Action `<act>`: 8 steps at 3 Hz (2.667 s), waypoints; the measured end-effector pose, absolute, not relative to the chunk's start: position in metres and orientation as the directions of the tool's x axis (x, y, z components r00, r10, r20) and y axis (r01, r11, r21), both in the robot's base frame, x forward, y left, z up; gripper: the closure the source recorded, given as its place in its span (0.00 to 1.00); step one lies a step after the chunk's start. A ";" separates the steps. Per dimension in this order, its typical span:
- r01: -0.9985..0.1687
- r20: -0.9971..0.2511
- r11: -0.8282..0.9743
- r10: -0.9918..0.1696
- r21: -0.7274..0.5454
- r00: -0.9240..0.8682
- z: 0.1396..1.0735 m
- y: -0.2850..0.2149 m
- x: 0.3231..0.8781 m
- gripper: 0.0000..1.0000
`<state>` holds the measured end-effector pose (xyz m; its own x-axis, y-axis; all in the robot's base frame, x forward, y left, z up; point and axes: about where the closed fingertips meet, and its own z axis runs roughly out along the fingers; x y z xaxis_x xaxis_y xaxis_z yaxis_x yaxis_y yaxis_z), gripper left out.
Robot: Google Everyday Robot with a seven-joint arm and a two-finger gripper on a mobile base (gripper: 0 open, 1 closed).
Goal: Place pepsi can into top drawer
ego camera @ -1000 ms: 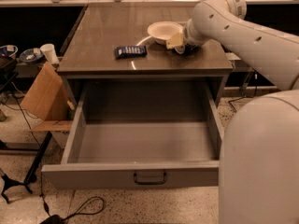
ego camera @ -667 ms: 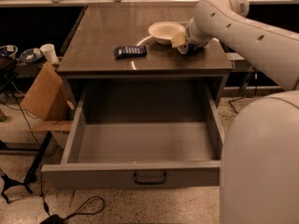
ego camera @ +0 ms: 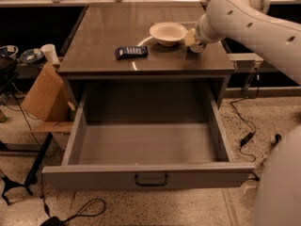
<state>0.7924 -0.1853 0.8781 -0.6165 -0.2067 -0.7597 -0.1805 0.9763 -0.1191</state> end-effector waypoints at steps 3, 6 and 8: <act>-0.226 -0.829 0.969 -0.209 -0.103 -0.519 0.941 -0.204 0.677 1.00; -0.392 -0.823 0.915 -0.150 0.094 -0.548 0.921 -0.216 0.574 1.00; -0.653 -0.779 0.697 -0.218 0.297 -0.587 0.858 -0.179 0.535 1.00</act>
Offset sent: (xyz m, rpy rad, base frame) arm -0.1192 -0.0218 0.0645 0.0215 -0.0963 0.0410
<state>0.5347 -0.1789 0.8585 -0.5875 -0.2175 -0.7795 -0.6525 0.6970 0.2972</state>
